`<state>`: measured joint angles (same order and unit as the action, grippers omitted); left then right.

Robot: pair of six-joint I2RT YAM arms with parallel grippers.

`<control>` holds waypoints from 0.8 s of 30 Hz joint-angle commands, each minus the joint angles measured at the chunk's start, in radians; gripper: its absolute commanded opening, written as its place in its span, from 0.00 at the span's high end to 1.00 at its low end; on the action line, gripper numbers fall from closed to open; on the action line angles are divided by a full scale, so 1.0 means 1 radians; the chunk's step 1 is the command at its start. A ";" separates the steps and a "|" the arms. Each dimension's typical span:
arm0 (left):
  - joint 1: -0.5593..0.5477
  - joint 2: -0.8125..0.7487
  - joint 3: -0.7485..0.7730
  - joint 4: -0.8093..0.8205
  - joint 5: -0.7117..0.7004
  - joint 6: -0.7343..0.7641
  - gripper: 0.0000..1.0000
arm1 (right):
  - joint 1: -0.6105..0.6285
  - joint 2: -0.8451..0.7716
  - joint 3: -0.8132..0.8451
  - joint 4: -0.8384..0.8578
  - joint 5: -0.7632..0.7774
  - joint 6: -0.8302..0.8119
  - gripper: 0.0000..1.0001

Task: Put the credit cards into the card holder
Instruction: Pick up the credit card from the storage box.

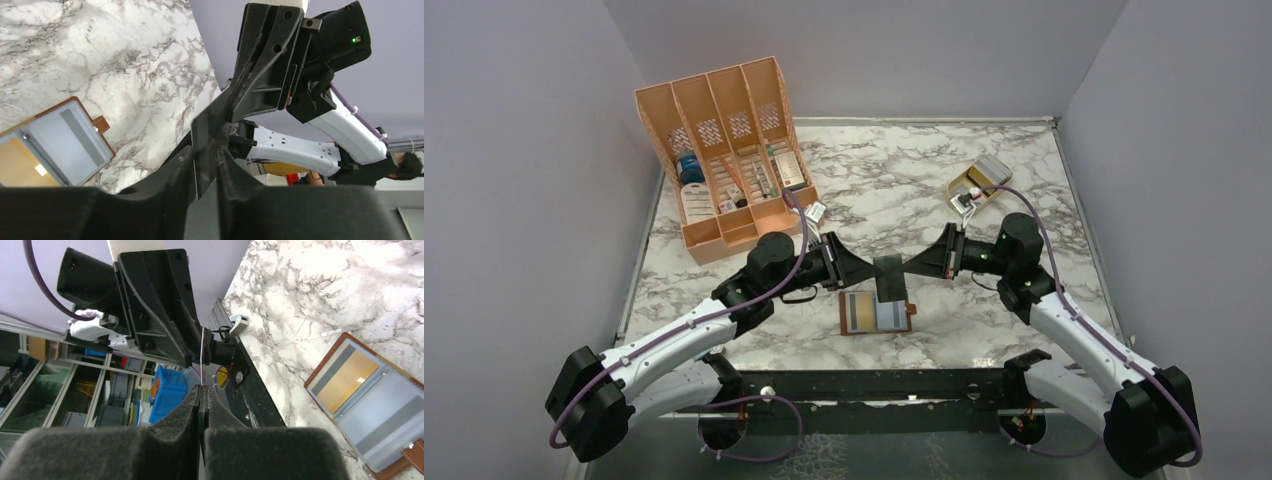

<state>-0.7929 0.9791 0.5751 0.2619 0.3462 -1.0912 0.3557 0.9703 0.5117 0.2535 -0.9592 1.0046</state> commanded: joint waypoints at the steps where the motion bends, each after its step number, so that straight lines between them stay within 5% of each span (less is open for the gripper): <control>1: 0.003 -0.002 -0.016 0.077 0.037 -0.025 0.81 | 0.013 -0.042 -0.018 0.050 0.000 0.033 0.99; 7: 0.003 0.002 -0.021 0.083 0.046 -0.033 1.00 | 0.018 -0.025 -0.033 0.049 0.001 0.028 0.99; 11: 0.004 0.003 -0.016 0.086 0.053 -0.023 1.00 | 0.020 -0.012 -0.035 0.044 0.001 0.014 0.97; 20: 0.003 0.002 -0.029 -0.014 0.000 0.031 1.00 | 0.020 -0.019 -0.004 -0.178 0.093 -0.154 0.61; 24: 0.006 0.000 -0.016 -0.125 -0.049 0.079 1.00 | 0.020 -0.013 0.004 -0.249 0.150 -0.216 0.53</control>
<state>-0.7921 0.9806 0.5453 0.2497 0.3584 -1.0794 0.3679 0.9573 0.4858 0.1097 -0.8917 0.8890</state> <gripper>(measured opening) 0.010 0.444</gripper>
